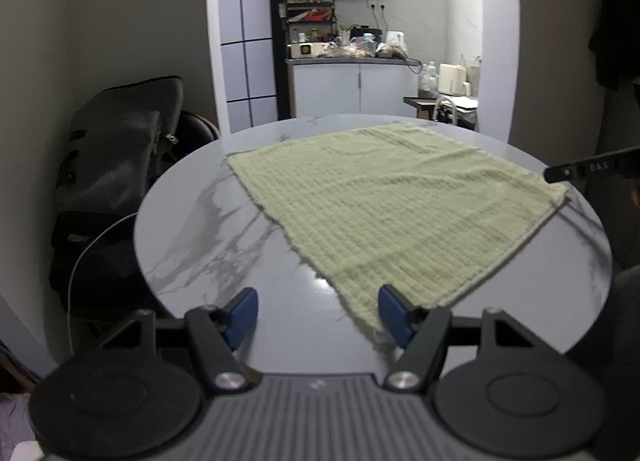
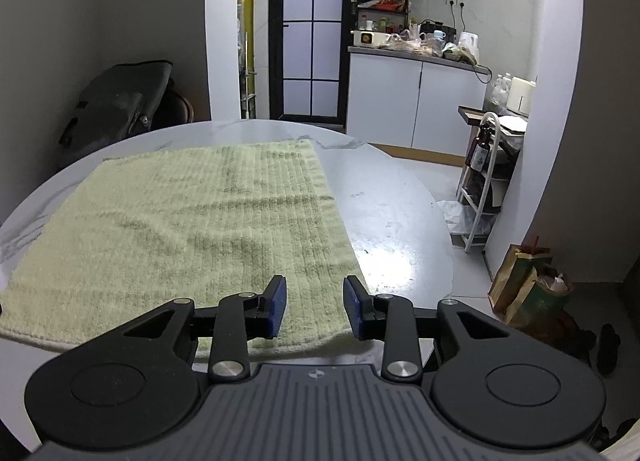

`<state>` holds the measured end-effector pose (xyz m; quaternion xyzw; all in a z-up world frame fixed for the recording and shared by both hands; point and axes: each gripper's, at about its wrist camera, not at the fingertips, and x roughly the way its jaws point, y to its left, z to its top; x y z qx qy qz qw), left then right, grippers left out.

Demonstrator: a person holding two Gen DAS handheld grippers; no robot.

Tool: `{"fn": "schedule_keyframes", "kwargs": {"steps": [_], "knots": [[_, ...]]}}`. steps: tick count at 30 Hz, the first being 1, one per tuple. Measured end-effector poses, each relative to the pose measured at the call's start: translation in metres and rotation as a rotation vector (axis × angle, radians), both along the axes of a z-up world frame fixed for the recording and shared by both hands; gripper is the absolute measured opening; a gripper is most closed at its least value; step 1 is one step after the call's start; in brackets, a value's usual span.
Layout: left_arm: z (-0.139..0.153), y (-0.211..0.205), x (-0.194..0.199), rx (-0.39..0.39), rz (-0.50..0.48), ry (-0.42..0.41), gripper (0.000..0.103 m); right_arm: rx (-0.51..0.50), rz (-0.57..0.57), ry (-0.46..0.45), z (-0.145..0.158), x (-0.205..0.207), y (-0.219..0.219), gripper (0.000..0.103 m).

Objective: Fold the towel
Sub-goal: 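Move the open right gripper over to a corner of the yellow towel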

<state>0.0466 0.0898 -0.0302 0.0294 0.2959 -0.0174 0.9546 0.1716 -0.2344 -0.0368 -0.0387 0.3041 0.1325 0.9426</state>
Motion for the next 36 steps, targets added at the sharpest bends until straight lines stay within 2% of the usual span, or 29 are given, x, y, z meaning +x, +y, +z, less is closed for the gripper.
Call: {"fn": "schedule_keyframes", "kwargs": {"steps": [7, 10, 12, 14, 22, 36], "knots": [[0.004, 0.011, 0.003, 0.028, 0.045, 0.005, 0.069, -0.009, 0.011, 0.021, -0.007, 0.000, -0.011, 0.040], [0.009, 0.008, -0.003, 0.045, 0.019, -0.032, 0.070, -0.001, 0.031, 0.015, -0.008, -0.003, -0.016, 0.040], [0.012, 0.004, -0.007, 0.052, 0.001, -0.052, 0.078, 0.004, 0.044, 0.011, -0.009, -0.005, -0.019, 0.040], [0.012, 0.002, -0.008, 0.057, -0.008, -0.061, 0.081, 0.008, 0.057, 0.007, -0.010, -0.006, -0.022, 0.040], [0.008, -0.009, -0.011, 0.003, -0.056, -0.054, 0.081, 0.028, 0.109, -0.009, -0.014, -0.014, -0.035, 0.040], [0.004, -0.016, -0.007, 0.024, -0.089, -0.036, 0.083, 0.062, 0.187, -0.010, -0.019, -0.013, -0.029, 0.040]]}}
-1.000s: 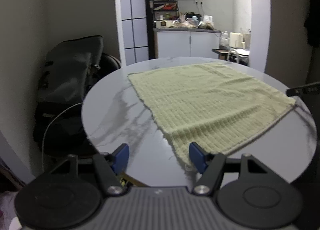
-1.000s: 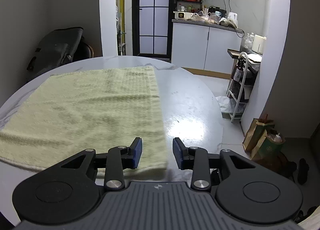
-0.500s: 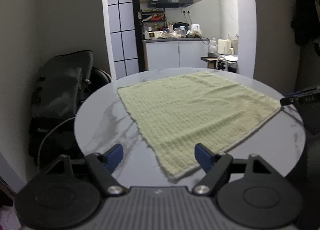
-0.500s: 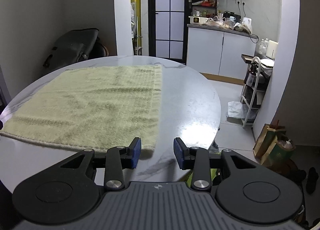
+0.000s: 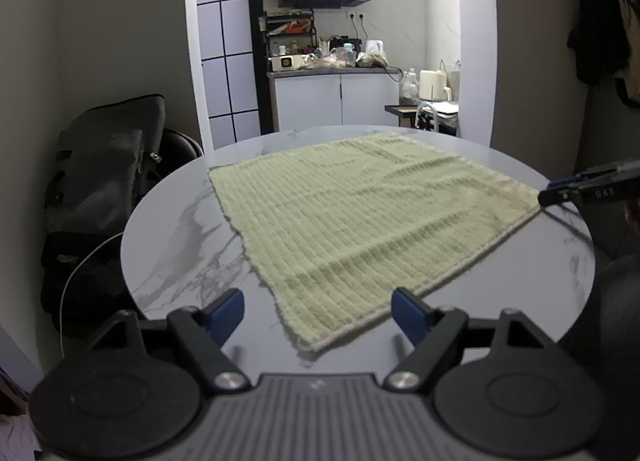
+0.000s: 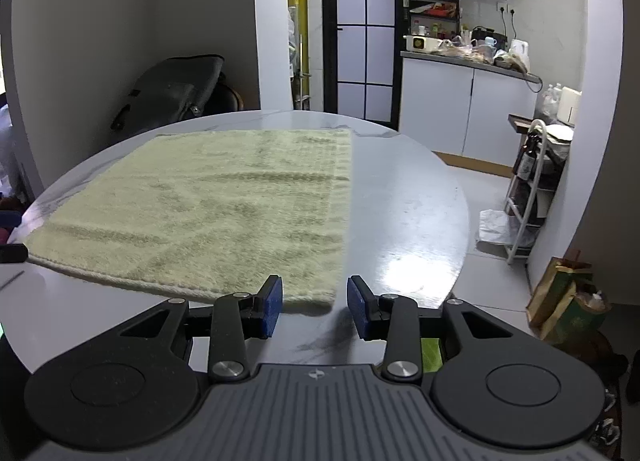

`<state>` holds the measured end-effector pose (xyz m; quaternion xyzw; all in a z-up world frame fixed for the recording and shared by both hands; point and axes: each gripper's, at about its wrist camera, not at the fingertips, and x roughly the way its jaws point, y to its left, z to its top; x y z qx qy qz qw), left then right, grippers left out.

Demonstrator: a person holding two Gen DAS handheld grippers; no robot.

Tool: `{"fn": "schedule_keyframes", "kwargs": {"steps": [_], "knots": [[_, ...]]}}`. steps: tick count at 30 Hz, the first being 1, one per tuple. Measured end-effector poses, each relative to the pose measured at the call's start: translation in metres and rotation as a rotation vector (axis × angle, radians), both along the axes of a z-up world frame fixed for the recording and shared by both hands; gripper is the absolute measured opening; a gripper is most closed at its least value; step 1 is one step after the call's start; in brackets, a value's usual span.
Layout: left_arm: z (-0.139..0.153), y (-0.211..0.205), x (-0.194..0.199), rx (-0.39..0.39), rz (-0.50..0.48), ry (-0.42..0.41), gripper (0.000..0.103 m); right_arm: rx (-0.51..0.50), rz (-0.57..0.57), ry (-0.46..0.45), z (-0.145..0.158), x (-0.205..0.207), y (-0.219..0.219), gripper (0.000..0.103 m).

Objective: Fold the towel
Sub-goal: 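Move the open right gripper over to a corner of the yellow towel, then close the right gripper on the towel corner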

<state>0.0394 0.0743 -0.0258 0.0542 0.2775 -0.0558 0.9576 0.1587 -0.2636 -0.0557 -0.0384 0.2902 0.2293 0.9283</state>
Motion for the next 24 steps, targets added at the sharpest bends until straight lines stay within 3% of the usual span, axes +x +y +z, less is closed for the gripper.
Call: {"fn": "schedule_keyframes", "kwargs": {"steps": [17, 24], "knots": [[0.001, -0.006, 0.002, 0.008, -0.008, -0.002, 0.083, 0.027, 0.001, -0.014, 0.008, 0.004, 0.001, 0.040], [-0.001, -0.009, 0.000, 0.004, -0.013, -0.002, 0.083, 0.012, 0.023, -0.006, -0.003, 0.007, 0.005, 0.040]]}}
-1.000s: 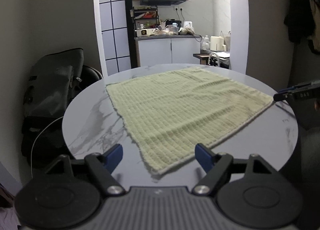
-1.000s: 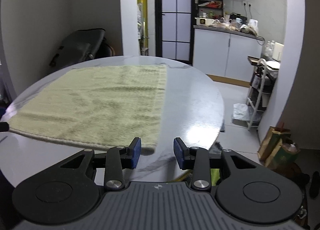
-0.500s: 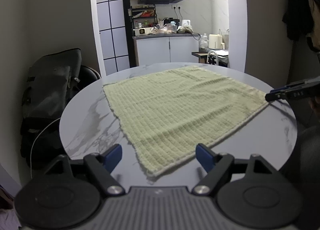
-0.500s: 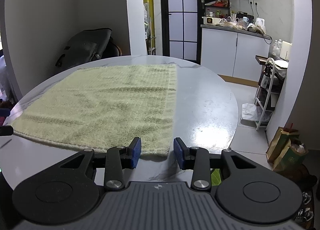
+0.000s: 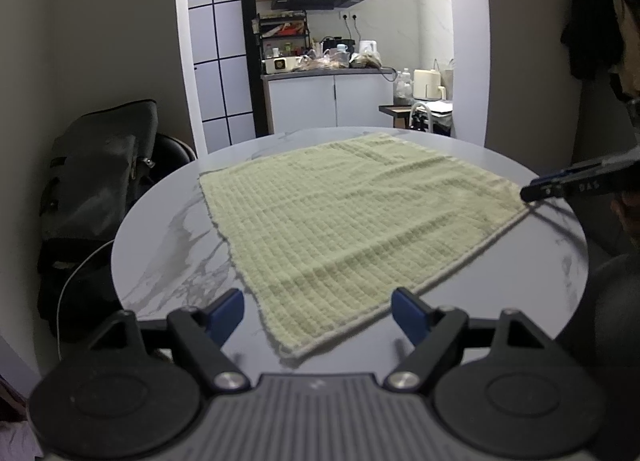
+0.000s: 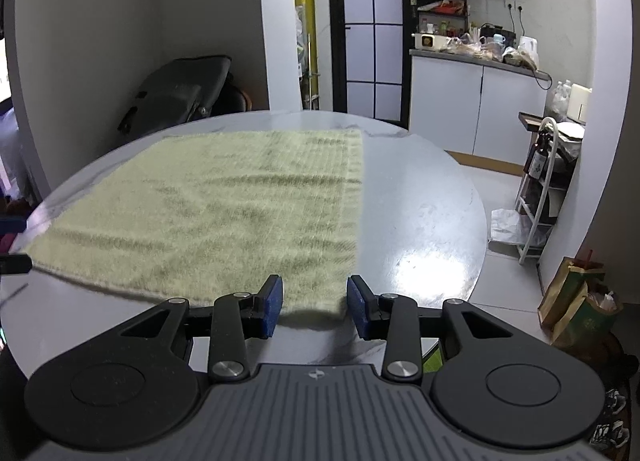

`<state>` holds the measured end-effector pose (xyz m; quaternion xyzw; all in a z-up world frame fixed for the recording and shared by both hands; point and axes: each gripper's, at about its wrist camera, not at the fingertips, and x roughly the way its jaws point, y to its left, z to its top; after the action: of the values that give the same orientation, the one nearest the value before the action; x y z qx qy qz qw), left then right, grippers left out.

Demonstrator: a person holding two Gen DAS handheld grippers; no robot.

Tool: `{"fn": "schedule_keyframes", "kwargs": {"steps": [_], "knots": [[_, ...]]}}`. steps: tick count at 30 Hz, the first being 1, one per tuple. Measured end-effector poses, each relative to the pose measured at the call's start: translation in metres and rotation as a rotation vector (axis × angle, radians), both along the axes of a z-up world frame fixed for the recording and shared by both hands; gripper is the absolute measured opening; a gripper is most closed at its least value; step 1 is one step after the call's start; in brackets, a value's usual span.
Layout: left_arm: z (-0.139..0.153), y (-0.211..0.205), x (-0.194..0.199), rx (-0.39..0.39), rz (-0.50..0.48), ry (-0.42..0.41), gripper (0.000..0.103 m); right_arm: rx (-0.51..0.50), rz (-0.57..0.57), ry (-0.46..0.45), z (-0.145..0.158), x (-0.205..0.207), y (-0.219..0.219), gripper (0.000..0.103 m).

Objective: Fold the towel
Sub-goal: 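Close the right gripper on the towel corner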

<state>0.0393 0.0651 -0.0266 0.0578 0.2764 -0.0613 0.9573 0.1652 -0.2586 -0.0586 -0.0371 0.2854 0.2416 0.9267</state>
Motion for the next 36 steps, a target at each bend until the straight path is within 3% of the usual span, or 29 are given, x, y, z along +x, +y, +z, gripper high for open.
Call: {"fn": "schedule_keyframes", "kwargs": {"steps": [12, 17, 27, 36], "knots": [[0.000, -0.007, -0.003, -0.023, -0.008, -0.002, 0.083, 0.001, 0.003, -0.017, -0.003, -0.003, -0.006, 0.038], [-0.002, -0.011, -0.004, -0.048, -0.013, -0.010, 0.083, -0.009, -0.005, -0.016, 0.000, -0.003, -0.004, 0.018], [-0.006, -0.008, -0.007, -0.088, -0.040, -0.011, 0.083, -0.031, -0.032, -0.021, 0.007, -0.004, 0.002, 0.016], [-0.008, -0.001, -0.009, -0.123, -0.028, -0.023, 0.083, -0.061, -0.024, -0.103, 0.039, -0.009, 0.018, 0.011]]}}
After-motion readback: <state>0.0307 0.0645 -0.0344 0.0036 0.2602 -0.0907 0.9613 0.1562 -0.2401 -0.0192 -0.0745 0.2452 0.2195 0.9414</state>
